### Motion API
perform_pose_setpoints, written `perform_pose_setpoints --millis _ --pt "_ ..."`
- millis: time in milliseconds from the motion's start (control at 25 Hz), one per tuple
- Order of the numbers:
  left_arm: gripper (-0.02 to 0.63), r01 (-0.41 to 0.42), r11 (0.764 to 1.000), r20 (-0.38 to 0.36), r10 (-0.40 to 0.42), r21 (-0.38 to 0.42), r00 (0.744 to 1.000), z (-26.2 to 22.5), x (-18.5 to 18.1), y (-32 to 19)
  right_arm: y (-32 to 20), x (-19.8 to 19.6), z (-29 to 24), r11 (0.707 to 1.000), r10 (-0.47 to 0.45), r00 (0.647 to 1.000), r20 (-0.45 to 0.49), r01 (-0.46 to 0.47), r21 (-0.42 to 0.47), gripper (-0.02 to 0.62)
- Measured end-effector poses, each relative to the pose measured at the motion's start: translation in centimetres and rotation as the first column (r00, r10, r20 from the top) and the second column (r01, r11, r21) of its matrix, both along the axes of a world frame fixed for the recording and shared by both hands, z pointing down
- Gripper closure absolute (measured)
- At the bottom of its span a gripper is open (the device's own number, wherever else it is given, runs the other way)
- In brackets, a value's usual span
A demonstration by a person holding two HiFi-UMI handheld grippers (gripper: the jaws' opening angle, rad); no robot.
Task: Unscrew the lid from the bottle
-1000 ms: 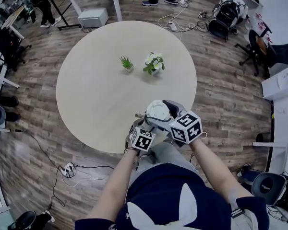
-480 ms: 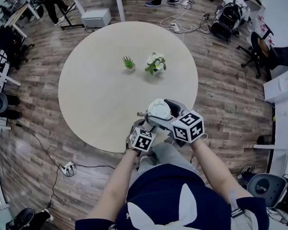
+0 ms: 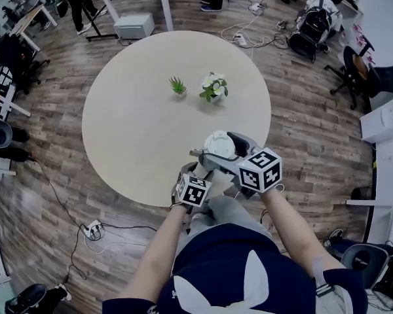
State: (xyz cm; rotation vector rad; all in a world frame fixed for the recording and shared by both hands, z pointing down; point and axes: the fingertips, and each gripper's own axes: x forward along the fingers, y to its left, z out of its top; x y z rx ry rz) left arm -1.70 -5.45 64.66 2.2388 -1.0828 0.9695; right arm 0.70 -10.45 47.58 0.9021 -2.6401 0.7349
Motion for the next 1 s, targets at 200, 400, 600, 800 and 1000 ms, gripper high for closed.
perform_pose_setpoints --millis 200,400,600,800,1000 --pt "0.339 0.021 1.0 -0.016 -0.021 0.014 1.0 -0.6 -0.7 0.2 -0.4 0.2 -0.7 0.999 0.032 0.999 0.03 -0.032 -0.009 0.161" --pt "0.348 0.044 0.999 -0.04 -0.042 0.033 0.998 -1.7 -1.3 0.3 -0.7 0.8 -1.2 0.997 0.069 0.997 0.043 -0.068 -0.02 0.161" --pt "0.367 0.074 0.995 -0.074 -0.069 0.069 0.995 -3.1 -1.6 0.4 -0.6 1.2 -1.6 0.996 0.09 0.993 0.07 -0.088 -0.032 0.161" --pt "0.401 0.131 0.987 -0.122 -0.119 0.096 0.985 -4.6 -2.0 0.5 -0.7 1.7 -1.9 0.994 0.108 0.99 0.092 -0.105 -0.036 0.161" --pt "0.47 0.205 0.971 -0.149 -0.186 0.126 0.971 -6.3 -3.5 0.2 -0.8 1.9 -2.7 0.992 0.125 0.985 0.115 -0.122 -0.04 0.163"
